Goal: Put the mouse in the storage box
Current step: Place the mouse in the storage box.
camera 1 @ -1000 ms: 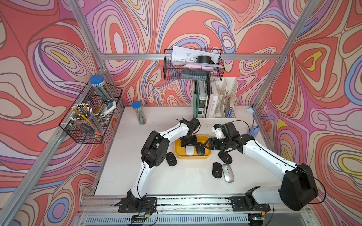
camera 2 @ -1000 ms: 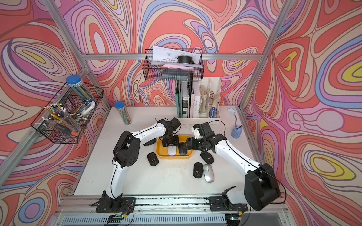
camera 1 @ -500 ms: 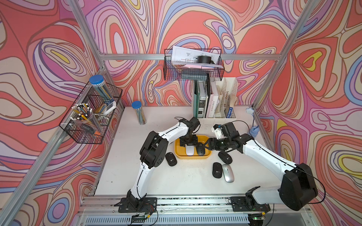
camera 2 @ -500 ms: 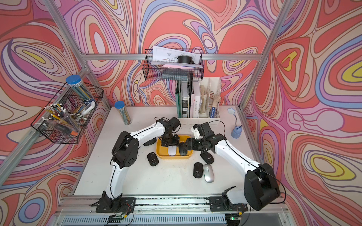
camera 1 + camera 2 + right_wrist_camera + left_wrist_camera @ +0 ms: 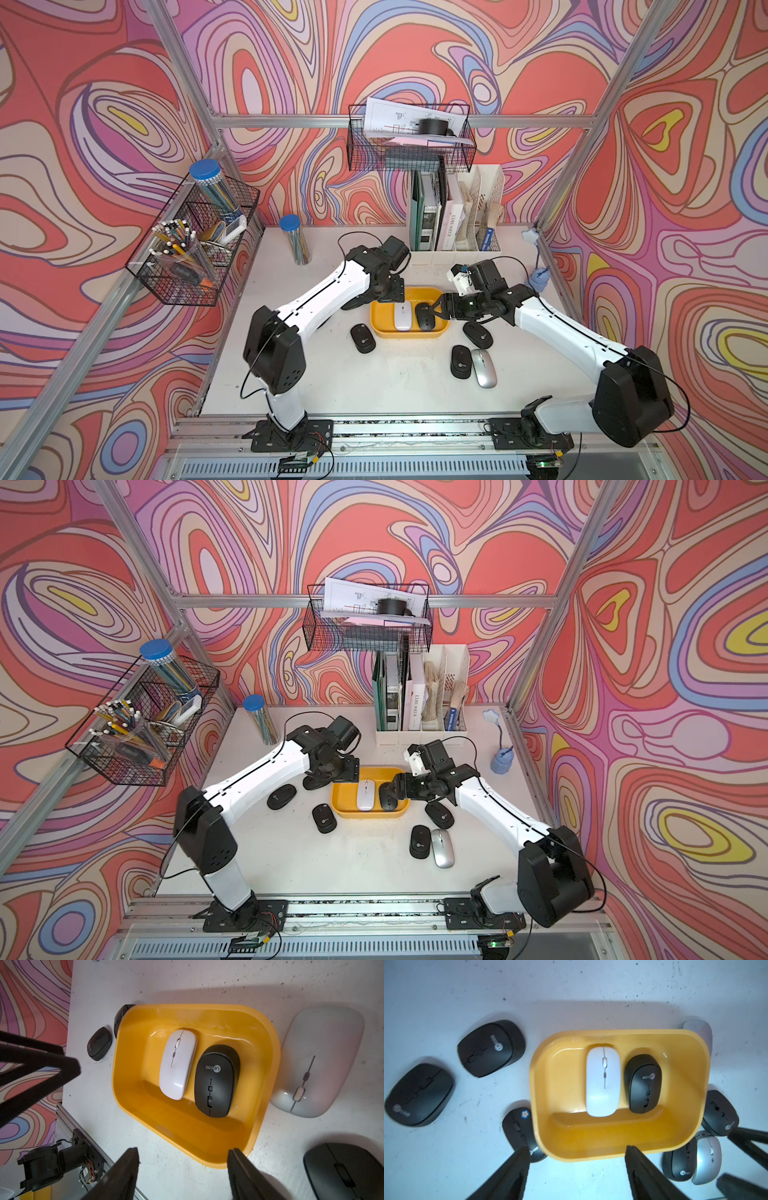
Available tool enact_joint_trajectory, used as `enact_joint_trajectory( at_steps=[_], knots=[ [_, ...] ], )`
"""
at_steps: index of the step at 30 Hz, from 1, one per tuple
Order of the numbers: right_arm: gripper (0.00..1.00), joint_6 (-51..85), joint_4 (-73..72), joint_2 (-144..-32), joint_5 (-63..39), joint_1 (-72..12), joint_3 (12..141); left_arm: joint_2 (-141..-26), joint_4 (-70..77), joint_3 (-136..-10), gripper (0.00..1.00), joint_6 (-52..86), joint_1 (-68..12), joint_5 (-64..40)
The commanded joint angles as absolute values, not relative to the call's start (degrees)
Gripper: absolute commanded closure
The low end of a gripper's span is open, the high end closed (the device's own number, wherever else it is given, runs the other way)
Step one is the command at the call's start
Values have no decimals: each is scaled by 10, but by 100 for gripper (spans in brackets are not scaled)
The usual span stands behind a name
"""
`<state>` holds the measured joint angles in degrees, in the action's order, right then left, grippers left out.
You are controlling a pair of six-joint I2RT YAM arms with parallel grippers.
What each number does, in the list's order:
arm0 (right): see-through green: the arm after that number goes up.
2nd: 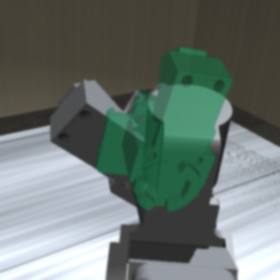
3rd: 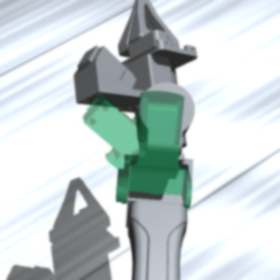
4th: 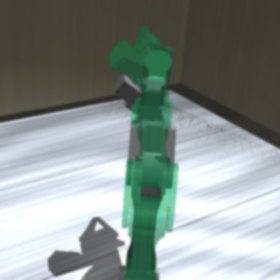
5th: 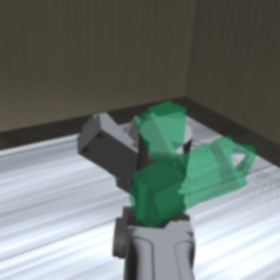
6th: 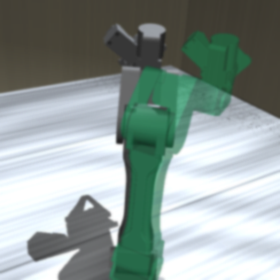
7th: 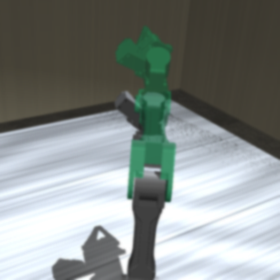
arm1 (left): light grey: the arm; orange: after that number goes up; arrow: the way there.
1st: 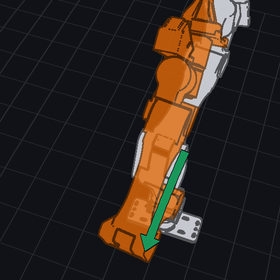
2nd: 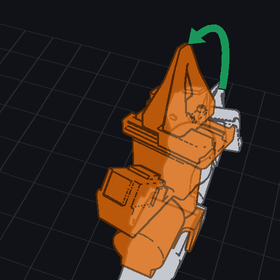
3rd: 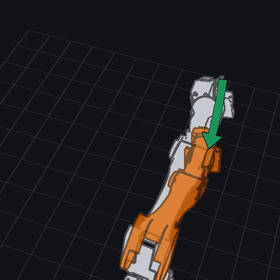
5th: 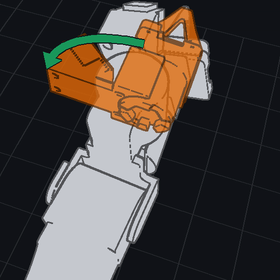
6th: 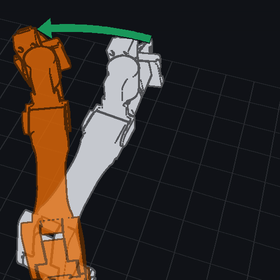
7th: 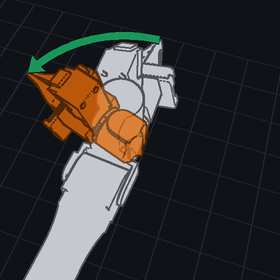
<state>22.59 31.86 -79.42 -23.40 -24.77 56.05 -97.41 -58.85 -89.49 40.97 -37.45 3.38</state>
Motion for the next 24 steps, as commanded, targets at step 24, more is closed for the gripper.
enact_joint_trajectory(
  at_steps=[24],
  knots=[
    [22, 274, 472, -790, 119, -206, 591, -810, -388, -682, 24, 366, -204, -183]
  ],
)
